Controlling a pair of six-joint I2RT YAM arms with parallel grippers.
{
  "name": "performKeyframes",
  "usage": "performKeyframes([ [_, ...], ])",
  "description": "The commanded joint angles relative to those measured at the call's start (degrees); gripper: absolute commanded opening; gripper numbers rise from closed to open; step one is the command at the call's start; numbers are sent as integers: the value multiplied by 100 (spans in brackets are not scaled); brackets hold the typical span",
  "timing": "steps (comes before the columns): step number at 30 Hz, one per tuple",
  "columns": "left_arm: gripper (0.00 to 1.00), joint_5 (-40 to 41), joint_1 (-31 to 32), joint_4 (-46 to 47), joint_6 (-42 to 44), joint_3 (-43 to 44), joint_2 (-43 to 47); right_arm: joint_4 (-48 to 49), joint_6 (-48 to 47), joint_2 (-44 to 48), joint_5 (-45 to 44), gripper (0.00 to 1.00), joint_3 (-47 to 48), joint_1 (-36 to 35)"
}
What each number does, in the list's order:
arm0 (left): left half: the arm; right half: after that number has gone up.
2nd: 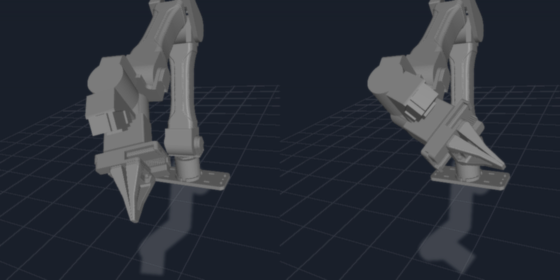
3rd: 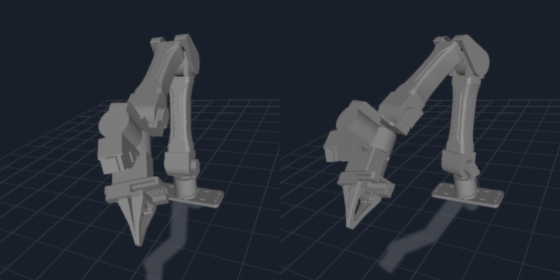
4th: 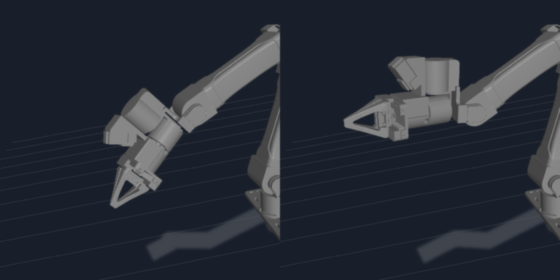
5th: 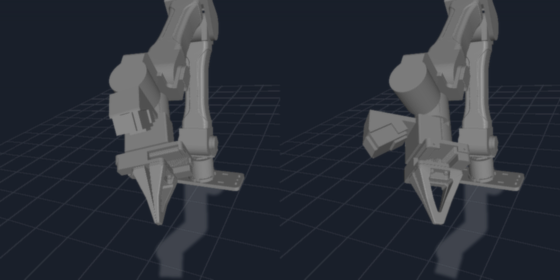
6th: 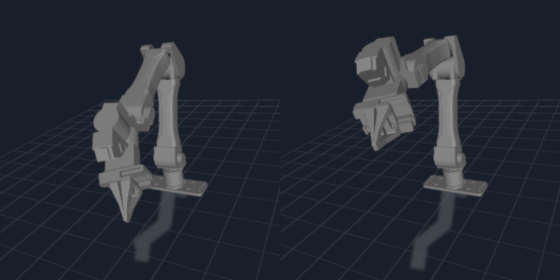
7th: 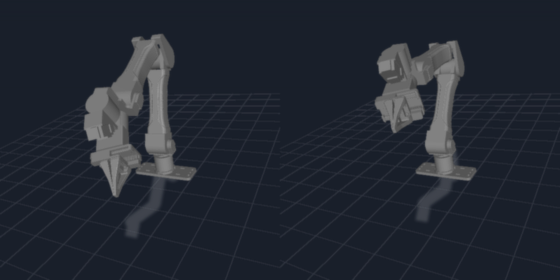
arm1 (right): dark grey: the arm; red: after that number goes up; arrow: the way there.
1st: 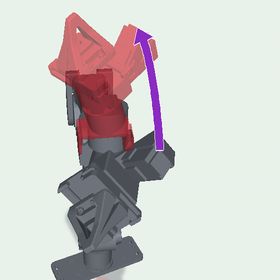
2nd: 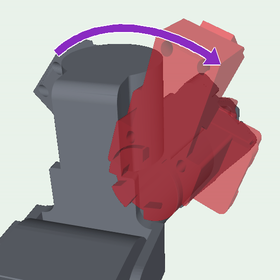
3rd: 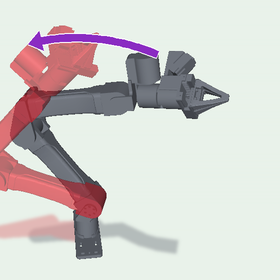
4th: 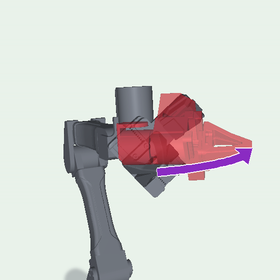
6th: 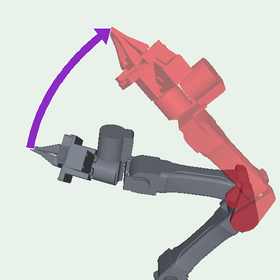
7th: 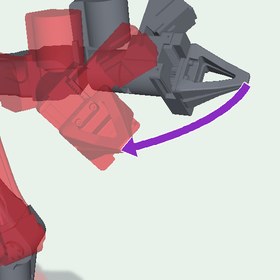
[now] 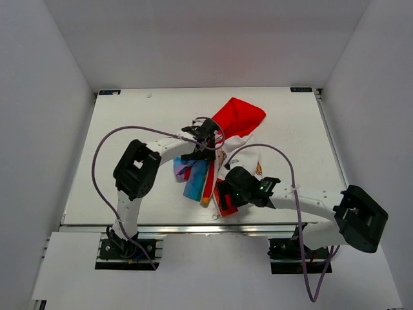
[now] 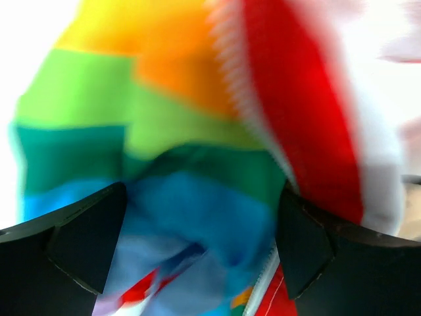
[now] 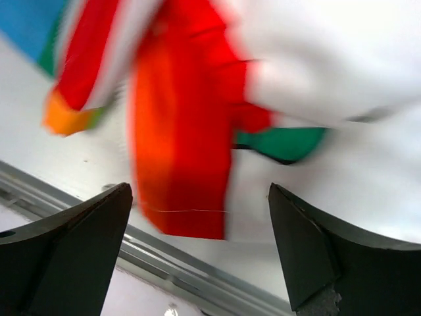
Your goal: Zip up the jacket
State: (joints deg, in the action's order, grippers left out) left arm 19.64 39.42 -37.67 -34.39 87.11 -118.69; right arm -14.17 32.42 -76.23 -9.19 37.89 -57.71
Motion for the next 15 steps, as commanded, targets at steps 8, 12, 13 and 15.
performKeyframes([
  [8, 98, 1244, -215, -1488, -1561, -1389, 2183, -1913, 54, 618, -1611, 89, 1167, 611],
  [12, 98, 1016, -215, -1419, -1641, -1828, 2517, -2020, -366, 145, -1850, 90, 2028, 630],
  [13, 98, 894, -215, -1401, -1676, -1986, 2579, -2002, -447, 13, -1823, 89, 2221, 638],
  [15, 98, 735, -215, -1340, -1685, -2145, 2798, -1993, -622, -469, -1727, 89, 2915, 639],
])
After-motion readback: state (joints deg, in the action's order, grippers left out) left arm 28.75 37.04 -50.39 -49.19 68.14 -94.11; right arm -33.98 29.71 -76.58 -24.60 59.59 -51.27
